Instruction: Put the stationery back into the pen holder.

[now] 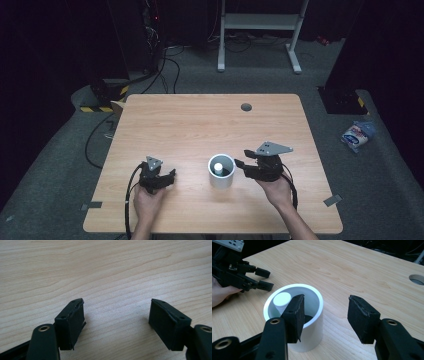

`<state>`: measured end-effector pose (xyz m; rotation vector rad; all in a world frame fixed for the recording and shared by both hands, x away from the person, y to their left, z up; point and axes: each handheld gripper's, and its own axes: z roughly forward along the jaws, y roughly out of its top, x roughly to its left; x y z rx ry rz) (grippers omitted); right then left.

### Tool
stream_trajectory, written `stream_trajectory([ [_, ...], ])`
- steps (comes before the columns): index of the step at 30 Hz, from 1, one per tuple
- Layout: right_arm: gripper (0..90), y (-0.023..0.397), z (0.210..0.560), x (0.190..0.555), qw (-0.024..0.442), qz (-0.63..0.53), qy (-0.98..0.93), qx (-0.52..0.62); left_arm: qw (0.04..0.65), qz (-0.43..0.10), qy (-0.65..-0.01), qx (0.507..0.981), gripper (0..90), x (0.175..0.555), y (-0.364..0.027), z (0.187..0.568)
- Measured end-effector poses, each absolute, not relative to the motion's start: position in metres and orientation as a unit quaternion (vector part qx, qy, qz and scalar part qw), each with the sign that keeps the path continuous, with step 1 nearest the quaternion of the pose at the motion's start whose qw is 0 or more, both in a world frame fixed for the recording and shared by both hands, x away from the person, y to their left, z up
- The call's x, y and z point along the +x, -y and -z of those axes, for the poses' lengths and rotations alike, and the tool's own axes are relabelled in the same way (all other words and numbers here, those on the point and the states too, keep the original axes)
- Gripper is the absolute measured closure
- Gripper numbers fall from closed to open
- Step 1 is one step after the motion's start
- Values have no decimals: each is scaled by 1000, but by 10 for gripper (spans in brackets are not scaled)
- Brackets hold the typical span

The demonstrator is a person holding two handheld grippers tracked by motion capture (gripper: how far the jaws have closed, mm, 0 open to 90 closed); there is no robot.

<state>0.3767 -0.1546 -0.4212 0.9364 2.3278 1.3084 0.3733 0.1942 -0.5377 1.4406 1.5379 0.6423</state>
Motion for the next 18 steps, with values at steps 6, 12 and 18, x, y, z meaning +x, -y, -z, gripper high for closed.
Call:
stream_trajectory([
  [6,475,164,421,378,160,-457,-808,336,452,-260,-622,584,284,373,-194,538],
  [12,475,172,425,378,161,-453,-806,345,452,-260,-622,584,284,373,-194,538],
  [18,475,180,430,378,163,-453,-803,352,452,-260,-623,583,285,373,-194,538],
])
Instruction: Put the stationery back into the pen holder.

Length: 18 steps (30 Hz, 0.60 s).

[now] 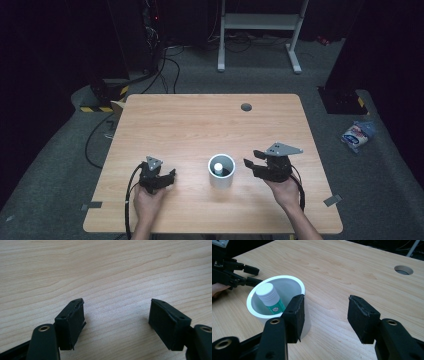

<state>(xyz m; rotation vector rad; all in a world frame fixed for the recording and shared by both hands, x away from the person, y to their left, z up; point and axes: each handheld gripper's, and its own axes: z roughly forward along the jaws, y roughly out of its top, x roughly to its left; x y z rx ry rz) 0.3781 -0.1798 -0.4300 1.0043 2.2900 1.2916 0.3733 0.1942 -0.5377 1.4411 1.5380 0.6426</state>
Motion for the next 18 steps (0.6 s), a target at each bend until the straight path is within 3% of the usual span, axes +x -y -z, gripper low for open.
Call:
stream_trajectory([
  [18,476,200,439,378,166,-448,-793,379,452,-260,-622,584,285,373,-194,538],
])
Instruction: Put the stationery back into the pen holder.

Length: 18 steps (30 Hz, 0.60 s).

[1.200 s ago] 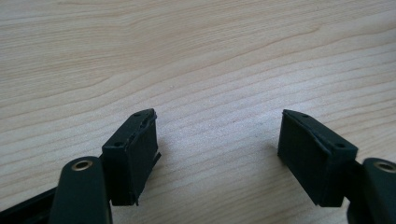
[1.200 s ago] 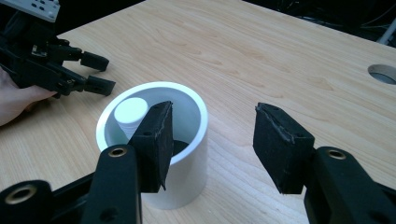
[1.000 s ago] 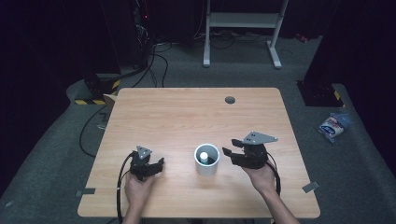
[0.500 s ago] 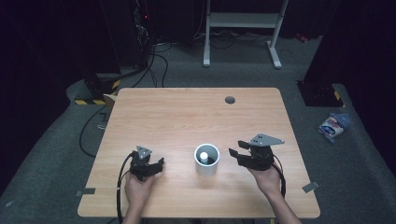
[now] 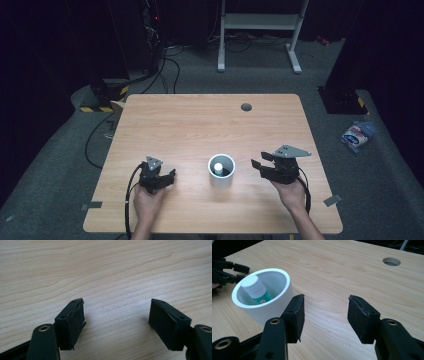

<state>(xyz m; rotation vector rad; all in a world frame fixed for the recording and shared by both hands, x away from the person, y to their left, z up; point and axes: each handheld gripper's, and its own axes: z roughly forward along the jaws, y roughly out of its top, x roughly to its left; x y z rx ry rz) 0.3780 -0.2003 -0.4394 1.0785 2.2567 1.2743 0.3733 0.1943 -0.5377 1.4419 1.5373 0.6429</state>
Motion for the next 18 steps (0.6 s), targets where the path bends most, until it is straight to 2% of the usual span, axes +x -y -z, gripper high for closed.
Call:
stream_trajectory([
  [18,476,215,462,377,168,-430,-785,413,454,-259,-625,580,287,374,-194,538],
])
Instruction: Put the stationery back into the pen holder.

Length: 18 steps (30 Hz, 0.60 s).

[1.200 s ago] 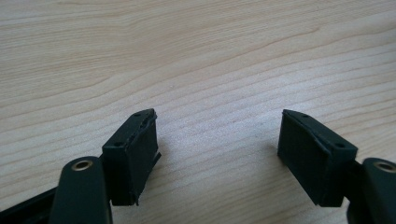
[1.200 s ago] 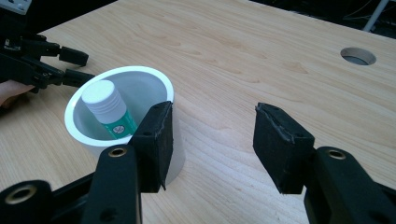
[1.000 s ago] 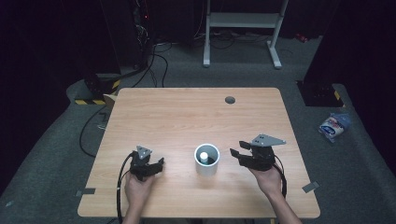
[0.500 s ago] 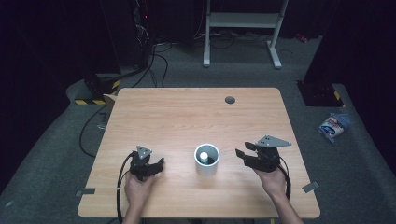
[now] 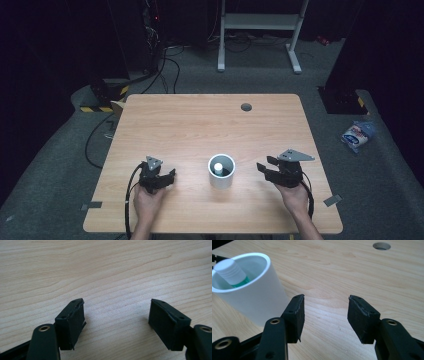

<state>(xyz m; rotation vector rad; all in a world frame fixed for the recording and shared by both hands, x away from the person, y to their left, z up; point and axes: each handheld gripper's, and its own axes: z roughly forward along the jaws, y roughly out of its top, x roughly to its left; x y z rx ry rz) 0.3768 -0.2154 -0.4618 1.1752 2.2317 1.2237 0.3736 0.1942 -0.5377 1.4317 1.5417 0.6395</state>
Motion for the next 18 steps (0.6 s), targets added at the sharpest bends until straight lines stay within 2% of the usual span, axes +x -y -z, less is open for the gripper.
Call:
stream_trajectory([
  [18,476,234,490,377,168,-401,-776,456,454,-260,-625,579,287,374,-194,538],
])
